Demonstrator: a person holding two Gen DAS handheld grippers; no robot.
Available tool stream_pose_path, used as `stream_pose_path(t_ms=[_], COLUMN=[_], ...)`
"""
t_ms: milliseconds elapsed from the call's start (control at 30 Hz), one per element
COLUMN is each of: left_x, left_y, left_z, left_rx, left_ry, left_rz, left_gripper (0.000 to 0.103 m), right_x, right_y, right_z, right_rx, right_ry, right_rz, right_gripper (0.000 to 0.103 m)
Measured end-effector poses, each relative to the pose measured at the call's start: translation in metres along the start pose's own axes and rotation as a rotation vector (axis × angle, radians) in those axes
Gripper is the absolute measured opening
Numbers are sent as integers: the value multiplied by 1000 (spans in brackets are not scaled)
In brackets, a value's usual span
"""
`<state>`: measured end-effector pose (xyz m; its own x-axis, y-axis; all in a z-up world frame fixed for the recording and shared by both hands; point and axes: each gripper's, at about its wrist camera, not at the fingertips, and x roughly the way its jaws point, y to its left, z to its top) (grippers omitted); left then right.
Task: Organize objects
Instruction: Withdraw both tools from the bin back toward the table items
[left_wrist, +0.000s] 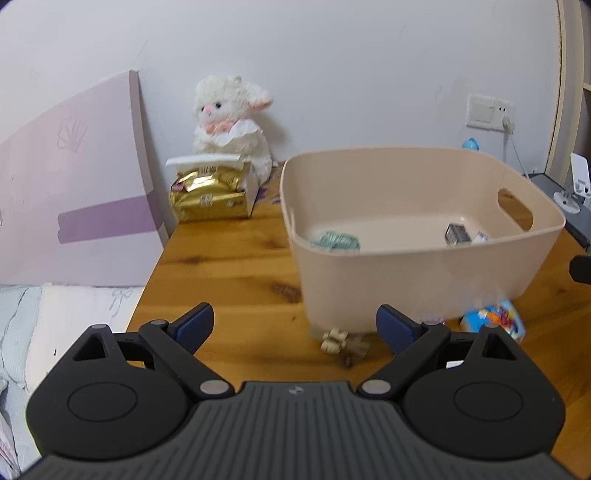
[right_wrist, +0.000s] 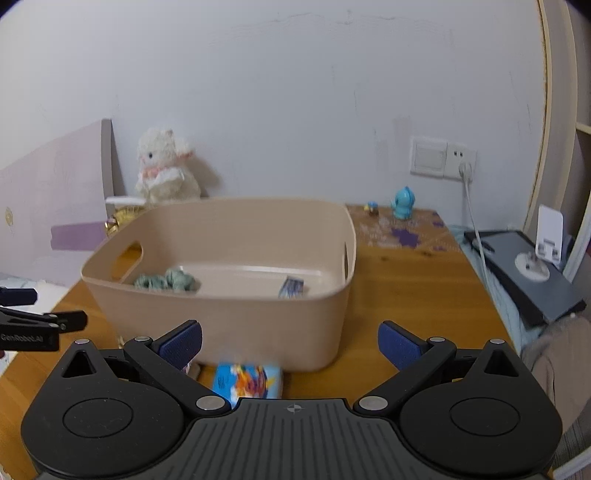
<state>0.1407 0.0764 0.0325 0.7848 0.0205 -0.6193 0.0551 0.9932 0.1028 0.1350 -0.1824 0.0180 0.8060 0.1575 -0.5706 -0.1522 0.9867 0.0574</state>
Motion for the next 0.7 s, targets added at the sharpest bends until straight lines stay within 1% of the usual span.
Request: stream_pose_path(t_ms=[167,333,533,700], left_x=[8,24,43,55], left_y=[7,9,7,4], left_z=[-18,-32,-42,-47], left_rx=[-7,-1,2,9], left_ry=[19,65,96,104], left_rz=[-7,-33,-45,-46], left_gripper=[95,95,95,95], right_x=[9,20,38,58], right_y=[1,0,-7,-4], right_z=[-21,-37,-53,-63], right_rx=[-1,-7,4,-24], right_ry=[55,102,154,192], right_rz=[-12,-34,-50,-59], right_gripper=[103,103,103,103])
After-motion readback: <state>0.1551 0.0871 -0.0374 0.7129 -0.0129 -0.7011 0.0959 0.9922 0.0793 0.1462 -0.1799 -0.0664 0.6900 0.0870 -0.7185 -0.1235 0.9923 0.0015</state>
